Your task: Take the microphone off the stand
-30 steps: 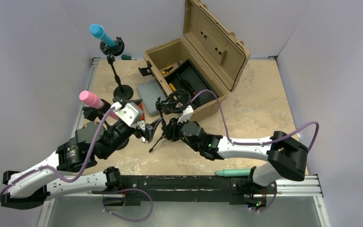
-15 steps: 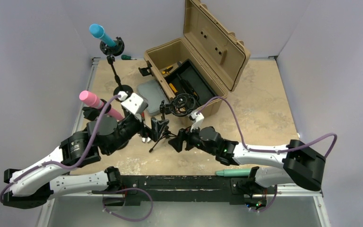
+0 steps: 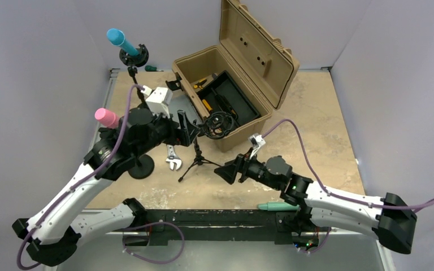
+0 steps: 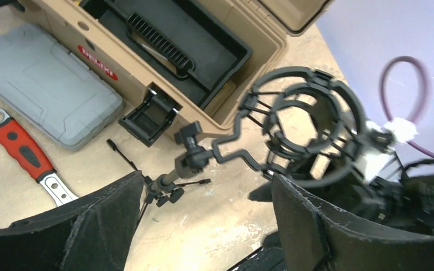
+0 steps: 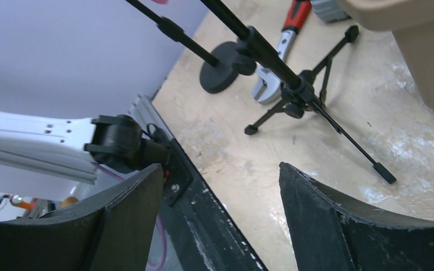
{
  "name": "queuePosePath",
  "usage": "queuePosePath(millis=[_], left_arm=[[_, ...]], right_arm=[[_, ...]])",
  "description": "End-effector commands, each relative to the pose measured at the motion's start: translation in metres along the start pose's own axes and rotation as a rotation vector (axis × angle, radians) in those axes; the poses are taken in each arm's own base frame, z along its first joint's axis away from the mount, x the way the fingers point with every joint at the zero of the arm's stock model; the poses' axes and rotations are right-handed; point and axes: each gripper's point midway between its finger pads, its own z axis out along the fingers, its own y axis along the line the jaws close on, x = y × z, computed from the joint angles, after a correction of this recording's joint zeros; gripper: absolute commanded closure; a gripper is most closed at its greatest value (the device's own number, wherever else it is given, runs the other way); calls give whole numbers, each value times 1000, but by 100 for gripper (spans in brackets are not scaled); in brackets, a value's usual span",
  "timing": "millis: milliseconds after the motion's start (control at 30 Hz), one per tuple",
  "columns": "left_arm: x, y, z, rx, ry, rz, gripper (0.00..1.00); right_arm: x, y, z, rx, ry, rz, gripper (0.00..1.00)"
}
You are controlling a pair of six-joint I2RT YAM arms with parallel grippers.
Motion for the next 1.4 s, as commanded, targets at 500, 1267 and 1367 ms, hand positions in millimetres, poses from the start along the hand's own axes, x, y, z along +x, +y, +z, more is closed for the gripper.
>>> queuePosePath(millis=[500, 1267, 1367], left_arm=[[70, 56, 62, -137, 152, -103, 50], [120, 82, 38, -178, 182, -116, 53], [90, 72, 23, -152, 120, -80, 42]], right_arm=[[-18, -5, -28, 64, -56, 17, 27], [-22, 8, 0, 41, -20, -22, 28], [-23, 7, 2, 44, -20, -27, 28]])
